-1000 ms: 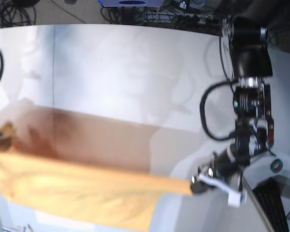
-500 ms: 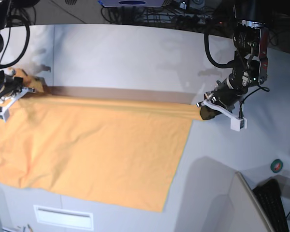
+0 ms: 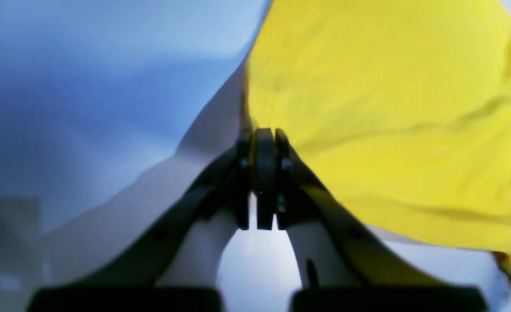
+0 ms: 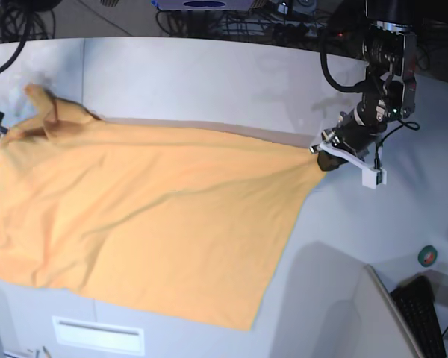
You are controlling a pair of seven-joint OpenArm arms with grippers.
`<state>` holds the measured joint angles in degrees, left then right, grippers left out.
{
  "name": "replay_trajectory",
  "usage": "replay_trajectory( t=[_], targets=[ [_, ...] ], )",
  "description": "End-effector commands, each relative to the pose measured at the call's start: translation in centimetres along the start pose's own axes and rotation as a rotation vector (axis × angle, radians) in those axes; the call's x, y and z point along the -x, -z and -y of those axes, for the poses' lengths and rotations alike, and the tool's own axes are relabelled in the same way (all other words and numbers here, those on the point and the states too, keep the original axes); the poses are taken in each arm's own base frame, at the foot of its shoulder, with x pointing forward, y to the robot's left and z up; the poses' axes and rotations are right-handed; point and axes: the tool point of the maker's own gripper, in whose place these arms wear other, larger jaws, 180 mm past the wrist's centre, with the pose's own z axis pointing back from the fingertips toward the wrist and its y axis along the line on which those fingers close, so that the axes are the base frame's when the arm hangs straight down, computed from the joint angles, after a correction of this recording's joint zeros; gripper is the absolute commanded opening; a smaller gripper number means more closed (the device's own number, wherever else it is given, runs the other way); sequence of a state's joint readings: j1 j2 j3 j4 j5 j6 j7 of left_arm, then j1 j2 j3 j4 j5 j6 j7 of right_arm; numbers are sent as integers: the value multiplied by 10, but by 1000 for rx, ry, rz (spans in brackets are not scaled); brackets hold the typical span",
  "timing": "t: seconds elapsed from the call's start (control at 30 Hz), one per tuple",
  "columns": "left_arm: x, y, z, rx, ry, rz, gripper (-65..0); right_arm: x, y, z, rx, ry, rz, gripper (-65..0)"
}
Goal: Layout the t-shirt on the table in an organized manner, then fold the t-shirt properly
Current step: 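Lower the shirt onto the table with both grippers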
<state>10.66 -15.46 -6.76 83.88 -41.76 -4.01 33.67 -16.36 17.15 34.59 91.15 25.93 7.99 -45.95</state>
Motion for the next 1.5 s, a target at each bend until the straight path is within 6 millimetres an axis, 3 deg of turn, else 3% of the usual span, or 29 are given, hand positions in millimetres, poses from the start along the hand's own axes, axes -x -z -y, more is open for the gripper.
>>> replay_trajectory(
  t=[0.0,0.1,0.13,0.37,0.53,0.73,0.87,1.0,1.17,1.27,1.37,1.47],
  targets=[
    [-14,-2,6,19,8,42,-650,-3,4,3,-2,4,5,-432],
    [-10,-2,4,17,7,35,-650,17,20,5,-4,-20,-67,-629],
    [-9,-3,4,15,6,32,-650,20,22,2,-11,-28,-70,-650],
    [-7,-3,4,15,4,29,-650,24,37,-32,-77,-77,-84,-650],
    [-4,-3,3,13,3,24,-650,33,64,-42,-94,-44,-160,-650],
    [-3,-4,2,12,2,21,-650,38,72,-54,-113,-82,-192,-650],
    [-1,-5,2,12,3,18,-650,40,83,-33,-70,-73,-238,-650],
    [0,-6,4,15,6,18,-650,36,93,12,16,-36,-235,-650],
    [8,-7,5,19,7,2,-650,12,95,46,79,-25,-183,-650],
    [9,-7,6,20,5,1,-650,-13,95,58,101,-27,-108,-650],
    [11,-6,11,29,-5,2,-650,-36,98,61,145,-137,-69,-650],
    [12,-6,14,37,-5,2,-650,-40,99,61,189,-244,-83,-650]
  ],
)
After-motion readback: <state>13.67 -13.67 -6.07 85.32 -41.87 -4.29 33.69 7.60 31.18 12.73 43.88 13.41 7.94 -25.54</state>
